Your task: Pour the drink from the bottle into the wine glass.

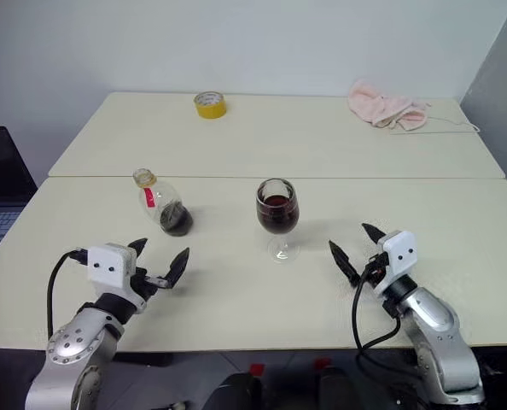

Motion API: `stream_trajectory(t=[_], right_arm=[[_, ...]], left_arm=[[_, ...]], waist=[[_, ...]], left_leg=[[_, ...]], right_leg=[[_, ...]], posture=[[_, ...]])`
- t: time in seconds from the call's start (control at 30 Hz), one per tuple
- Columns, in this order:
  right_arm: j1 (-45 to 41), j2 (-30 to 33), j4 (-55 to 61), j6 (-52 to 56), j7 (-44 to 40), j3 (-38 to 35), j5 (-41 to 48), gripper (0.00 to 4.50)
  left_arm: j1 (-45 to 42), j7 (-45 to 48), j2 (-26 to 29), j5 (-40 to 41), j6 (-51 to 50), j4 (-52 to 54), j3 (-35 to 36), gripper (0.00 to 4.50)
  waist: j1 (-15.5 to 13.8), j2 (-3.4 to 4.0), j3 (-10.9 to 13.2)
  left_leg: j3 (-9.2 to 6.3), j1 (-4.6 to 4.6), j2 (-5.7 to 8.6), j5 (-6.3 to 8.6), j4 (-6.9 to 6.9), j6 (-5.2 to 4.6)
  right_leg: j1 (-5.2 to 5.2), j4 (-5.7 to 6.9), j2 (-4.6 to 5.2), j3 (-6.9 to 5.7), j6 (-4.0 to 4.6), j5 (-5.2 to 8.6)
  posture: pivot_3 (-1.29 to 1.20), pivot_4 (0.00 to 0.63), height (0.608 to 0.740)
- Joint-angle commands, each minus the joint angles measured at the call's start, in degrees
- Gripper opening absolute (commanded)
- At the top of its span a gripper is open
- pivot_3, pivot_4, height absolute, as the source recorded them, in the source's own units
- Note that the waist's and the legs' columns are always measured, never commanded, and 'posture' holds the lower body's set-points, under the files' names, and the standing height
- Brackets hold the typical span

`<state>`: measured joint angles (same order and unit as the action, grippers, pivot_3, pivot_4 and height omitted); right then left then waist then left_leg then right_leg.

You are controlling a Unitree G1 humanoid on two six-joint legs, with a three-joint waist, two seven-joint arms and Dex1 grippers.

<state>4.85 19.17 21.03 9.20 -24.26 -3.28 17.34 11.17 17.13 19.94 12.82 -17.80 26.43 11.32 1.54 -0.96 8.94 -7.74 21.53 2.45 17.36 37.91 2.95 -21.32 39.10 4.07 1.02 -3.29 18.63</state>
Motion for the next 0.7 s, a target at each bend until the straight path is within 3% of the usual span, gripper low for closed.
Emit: stream_trajectory(t=[0.03, 0.27, 0.7], right_arm=[[1.00, -2.56, -3.53, -7.13, 2.32, -0.03, -3.80, 4.50], [1.37, -5.04, -7.74, -12.79, 3.14, 0.52, -6.70, 4.50], [3.90, -7.48, -6.44, -12.74, 6.20, -0.51, -6.29, 4.50]], left_arm=[[0.28, 0.21, -1.29, -0.93, 3.33, -0.06, -1.86, 4.49], [0.03, 0.41, -2.13, -2.42, 7.43, -2.71, -3.23, 4.49], [-1.88, -0.61, -3.00, -3.12, 10.69, -4.74, -2.84, 4.49]], waist=[[0.00, 0.00, 0.00], [0.05, 0.07, 0.01], [0.04, 0.09, 0.00]], left_leg=[[-0.02, -0.01, -0.01, 0.00, 0.00, 0.00], [0.03, -0.07, -0.01, 0.00, -0.03, 0.00], [0.03, -0.11, -0.02, 0.00, -0.05, 0.00]], right_leg=[[0.01, 0.00, 0.00, -0.01, 0.00, 0.00], [0.03, 0.00, 0.00, 0.03, 0.00, 0.00], [0.05, 0.00, -0.01, 0.04, 0.00, 0.00]], posture=[[0.00, 0.150, 0.740], [0.00, 0.150, 0.740], [0.00, 0.150, 0.740]])
